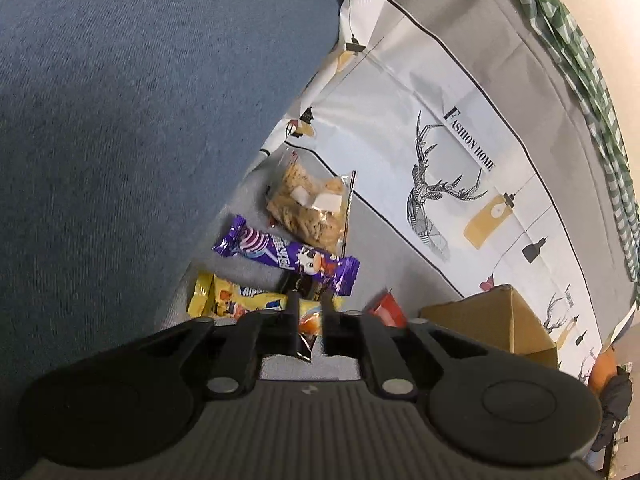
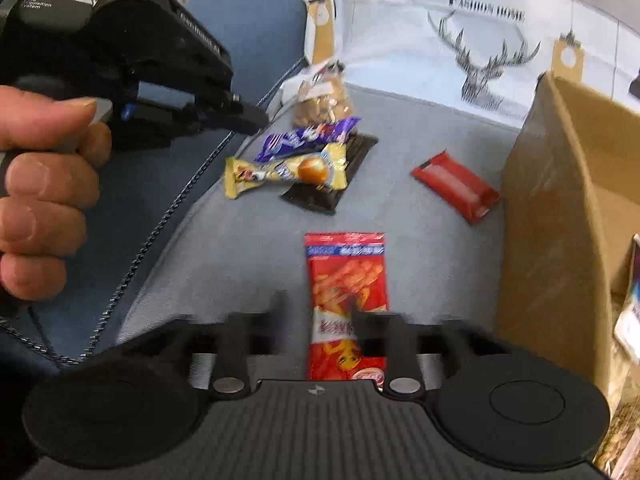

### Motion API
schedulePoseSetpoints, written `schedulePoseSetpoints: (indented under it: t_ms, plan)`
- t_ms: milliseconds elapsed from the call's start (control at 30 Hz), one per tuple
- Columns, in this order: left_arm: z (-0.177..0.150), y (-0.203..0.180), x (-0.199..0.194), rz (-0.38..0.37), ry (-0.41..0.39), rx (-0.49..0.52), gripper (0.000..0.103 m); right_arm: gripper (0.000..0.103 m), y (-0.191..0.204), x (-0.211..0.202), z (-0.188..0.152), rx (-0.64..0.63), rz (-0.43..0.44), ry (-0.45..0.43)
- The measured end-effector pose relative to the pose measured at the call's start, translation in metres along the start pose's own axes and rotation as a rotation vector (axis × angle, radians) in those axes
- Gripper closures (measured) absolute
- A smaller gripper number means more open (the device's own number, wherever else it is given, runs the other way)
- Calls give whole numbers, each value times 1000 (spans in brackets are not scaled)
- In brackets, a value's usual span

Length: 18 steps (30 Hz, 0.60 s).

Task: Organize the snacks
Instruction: 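Grasp the red spicy-strip bag with the right gripper while the left grasps the yellow bar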

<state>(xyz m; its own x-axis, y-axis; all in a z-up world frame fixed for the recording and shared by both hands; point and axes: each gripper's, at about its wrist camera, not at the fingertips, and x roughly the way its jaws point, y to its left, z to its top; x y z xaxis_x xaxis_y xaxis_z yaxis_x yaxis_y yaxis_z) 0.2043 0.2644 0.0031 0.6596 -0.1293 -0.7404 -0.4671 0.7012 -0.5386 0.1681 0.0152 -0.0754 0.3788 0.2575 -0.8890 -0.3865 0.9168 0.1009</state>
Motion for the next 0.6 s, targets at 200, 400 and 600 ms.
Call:
schedulePoseSetpoints:
  t_ms: [200,400,600]
  plan:
    - [-2,-12,14,42,36,98,58,36,-1,32,-11,-39,-28,60]
    - [-14,-45,45,157,80,421,23,37,-7,47,-13,-49,-40,99]
    - [-20,-43,73,235,132,525,30,53,-15,44,-9,-20,-13,95]
